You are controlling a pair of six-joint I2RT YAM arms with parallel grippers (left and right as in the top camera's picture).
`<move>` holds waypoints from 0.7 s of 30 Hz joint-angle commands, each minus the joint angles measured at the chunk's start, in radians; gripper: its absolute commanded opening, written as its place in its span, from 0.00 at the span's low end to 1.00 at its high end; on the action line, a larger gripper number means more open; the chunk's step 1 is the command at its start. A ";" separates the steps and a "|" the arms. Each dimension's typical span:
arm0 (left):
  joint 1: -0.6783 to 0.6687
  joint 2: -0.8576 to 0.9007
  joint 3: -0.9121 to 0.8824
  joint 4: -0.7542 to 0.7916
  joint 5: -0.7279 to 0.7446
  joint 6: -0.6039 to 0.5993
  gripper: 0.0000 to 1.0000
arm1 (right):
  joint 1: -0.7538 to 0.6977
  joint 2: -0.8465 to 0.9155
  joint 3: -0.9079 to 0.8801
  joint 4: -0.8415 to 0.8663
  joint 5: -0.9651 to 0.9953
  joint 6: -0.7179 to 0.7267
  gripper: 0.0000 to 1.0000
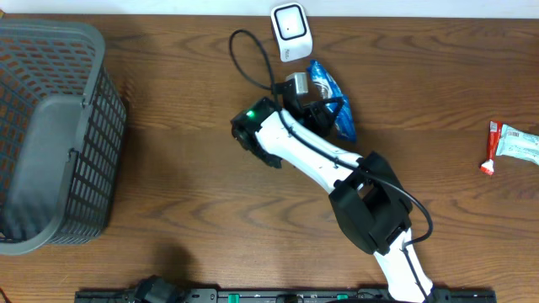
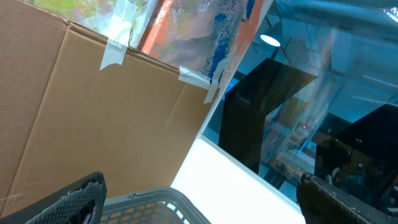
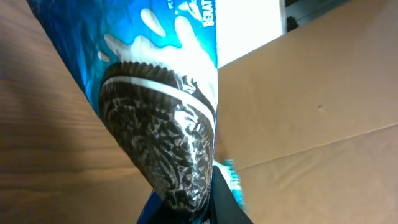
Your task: Scan the item barcode
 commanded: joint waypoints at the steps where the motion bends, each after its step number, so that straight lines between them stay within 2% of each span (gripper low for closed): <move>1: 0.003 -0.009 0.001 0.004 -0.002 -0.009 0.98 | 0.009 0.007 -0.005 0.044 -0.130 0.066 0.01; 3: 0.003 -0.009 0.001 0.004 -0.002 -0.009 0.98 | 0.007 0.007 -0.005 0.074 -0.348 0.067 0.01; 6: 0.003 -0.009 0.001 0.004 -0.002 -0.009 0.98 | 0.005 0.000 0.002 0.086 -0.533 0.061 0.01; 9: 0.003 -0.009 0.001 0.004 -0.002 -0.009 0.98 | 0.000 -0.015 0.024 0.085 -0.766 -0.016 0.01; 10: 0.003 -0.009 0.001 0.004 -0.002 -0.009 0.98 | -0.008 -0.022 0.035 0.087 -0.948 -0.087 0.01; 13: 0.003 -0.009 0.001 0.004 -0.002 -0.009 0.98 | -0.029 -0.023 0.047 0.087 -1.336 -0.212 0.01; 17: 0.003 -0.009 0.001 0.004 -0.002 -0.009 0.98 | -0.050 -0.023 0.047 0.032 -1.756 -0.179 0.02; 21: 0.003 -0.009 0.001 0.004 -0.002 -0.009 0.98 | -0.077 -0.023 0.047 -0.027 -2.075 -0.108 0.01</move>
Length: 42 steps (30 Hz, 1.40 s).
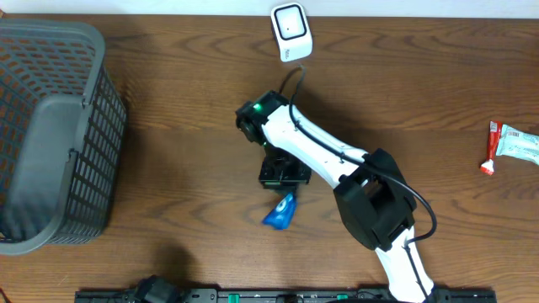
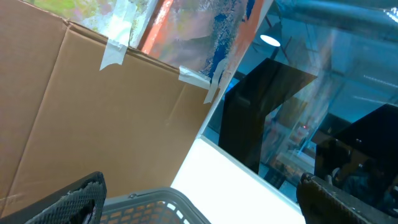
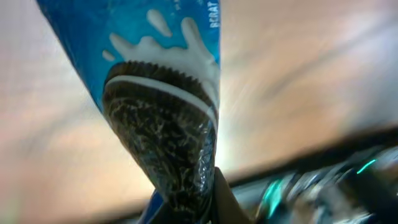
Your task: Scan the item barcode
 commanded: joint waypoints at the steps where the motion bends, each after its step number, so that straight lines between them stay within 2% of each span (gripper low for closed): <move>1: 0.003 -0.009 0.001 0.004 -0.002 -0.009 0.98 | -0.032 -0.023 0.024 -0.037 -0.540 0.035 0.01; 7: 0.003 -0.009 0.001 0.004 -0.002 -0.009 0.98 | -0.074 -0.023 0.024 -0.045 -0.937 0.047 0.01; 15: 0.003 -0.009 0.001 0.004 -0.002 -0.009 0.98 | -0.134 -0.023 0.024 -0.006 -1.070 0.053 0.02; 22: 0.003 -0.009 0.001 0.004 -0.002 -0.009 0.98 | -0.169 -0.023 0.024 -0.006 -1.354 0.067 0.02; 25: 0.003 -0.009 0.001 0.004 -0.002 -0.009 0.98 | -0.183 -0.023 0.024 -0.013 -1.353 0.228 0.01; 27: 0.003 -0.009 0.001 0.004 -0.002 -0.009 0.98 | -0.199 -0.023 0.024 0.013 -1.353 0.282 0.01; 30: 0.003 -0.009 0.001 0.004 -0.002 -0.009 0.98 | -0.227 -0.023 0.024 0.056 -1.353 0.314 0.01; 42: 0.003 -0.009 0.001 0.004 -0.002 -0.009 0.98 | -0.269 -0.023 0.024 0.055 -1.353 0.377 0.01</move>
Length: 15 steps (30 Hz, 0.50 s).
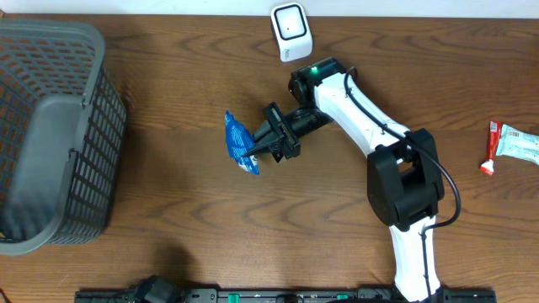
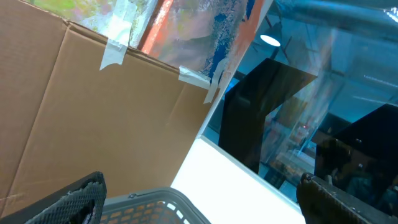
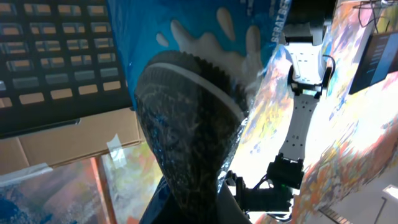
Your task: Scan the item barcode
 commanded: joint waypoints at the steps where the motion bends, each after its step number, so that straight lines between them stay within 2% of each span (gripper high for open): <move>1: 0.003 -0.009 0.001 0.003 -0.002 -0.009 0.98 | -0.002 -0.023 0.020 -0.001 -0.057 0.064 0.01; 9: 0.003 -0.009 0.001 0.004 -0.002 -0.009 0.98 | -0.019 -0.023 0.020 -0.001 -0.057 0.117 0.01; 13: 0.003 -0.009 0.001 0.004 -0.002 -0.009 0.98 | -0.043 -0.023 0.020 0.006 -0.053 0.216 0.01; 15: 0.003 -0.009 0.001 0.004 -0.002 -0.009 0.98 | -0.069 -0.022 0.020 0.024 -0.002 0.352 0.01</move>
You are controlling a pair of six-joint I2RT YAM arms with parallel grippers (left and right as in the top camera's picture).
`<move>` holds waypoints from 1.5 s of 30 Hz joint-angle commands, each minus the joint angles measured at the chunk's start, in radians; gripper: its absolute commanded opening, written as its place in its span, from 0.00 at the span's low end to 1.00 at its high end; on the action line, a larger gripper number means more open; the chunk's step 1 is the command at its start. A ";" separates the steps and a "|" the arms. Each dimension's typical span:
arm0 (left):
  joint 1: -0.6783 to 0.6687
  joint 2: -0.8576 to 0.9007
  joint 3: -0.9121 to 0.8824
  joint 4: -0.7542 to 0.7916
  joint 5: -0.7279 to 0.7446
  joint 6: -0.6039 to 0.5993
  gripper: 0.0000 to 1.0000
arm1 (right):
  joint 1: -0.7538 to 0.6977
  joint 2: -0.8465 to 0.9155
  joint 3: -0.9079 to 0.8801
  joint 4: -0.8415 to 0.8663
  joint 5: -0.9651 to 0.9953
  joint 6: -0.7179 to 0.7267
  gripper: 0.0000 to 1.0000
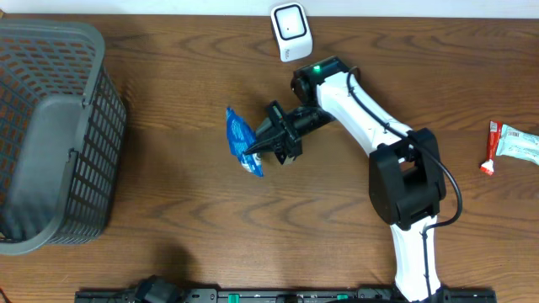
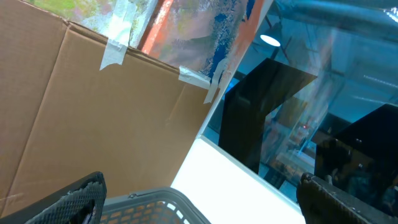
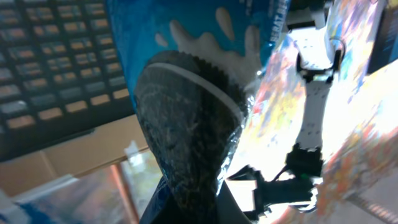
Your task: Scan the item barcode
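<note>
A blue cookie packet [image 1: 242, 140] with a dark sandwich cookie printed on it [image 3: 186, 118] is held above the table's middle, with my right gripper [image 1: 268, 141] shut on its end. The white barcode scanner [image 1: 290, 31] stands at the table's far edge, up and to the right of the packet. In the right wrist view the packet fills the frame and hides the fingers. My left gripper [image 2: 199, 199] points upward near the basket rim [image 2: 155, 198], its fingers [image 2: 74, 196] apart and empty; the left arm does not show in the overhead view.
A grey mesh basket [image 1: 50, 135] takes up the table's left end. A red and white tube-like packet [image 1: 509, 145] lies at the right edge. The right arm [image 1: 370, 126] reaches from the front edge across the table's middle.
The packet and right gripper have shifted very slightly; the right wrist camera's background has changed a little. The left gripper has not moved.
My right gripper was shut on the blue packet just below the scanner. Then it held the packet lower, near the table's middle front. Then it held it left of centre, pointing toward the basket, where it still is.
</note>
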 commanded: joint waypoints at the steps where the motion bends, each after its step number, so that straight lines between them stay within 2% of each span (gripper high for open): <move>1: 0.003 -0.009 0.001 0.004 -0.002 -0.009 0.98 | -0.054 -0.022 0.020 0.016 0.010 0.220 0.01; 7: 0.003 -0.009 0.001 0.004 -0.002 -0.009 0.98 | -0.130 -0.022 0.019 -0.002 0.089 0.369 0.01; 13: 0.003 -0.009 0.001 0.004 -0.002 -0.009 0.98 | -0.149 -0.022 0.019 -0.015 0.095 0.360 0.01; 21: 0.003 -0.009 0.001 0.004 -0.002 -0.008 0.98 | -0.146 -0.022 0.019 0.070 0.180 -0.036 0.02; 25: 0.003 -0.009 0.001 0.004 -0.002 -0.009 0.98 | -0.136 -0.022 0.019 0.102 0.311 -0.162 0.01; 30: 0.003 -0.009 0.001 0.004 -0.002 -0.009 0.98 | -0.128 -0.022 0.019 0.146 0.614 -0.225 0.01; 34: 0.003 -0.009 0.001 0.004 -0.002 -0.009 0.98 | -0.109 -0.022 0.019 0.154 0.784 -0.257 0.01; 40: 0.003 -0.009 0.001 0.004 -0.002 -0.009 0.98 | -0.050 -0.022 0.019 0.172 0.865 -0.400 0.01; 45: 0.003 -0.009 0.001 0.004 -0.002 -0.009 0.98 | -0.007 -0.022 0.019 0.184 0.797 -0.644 0.01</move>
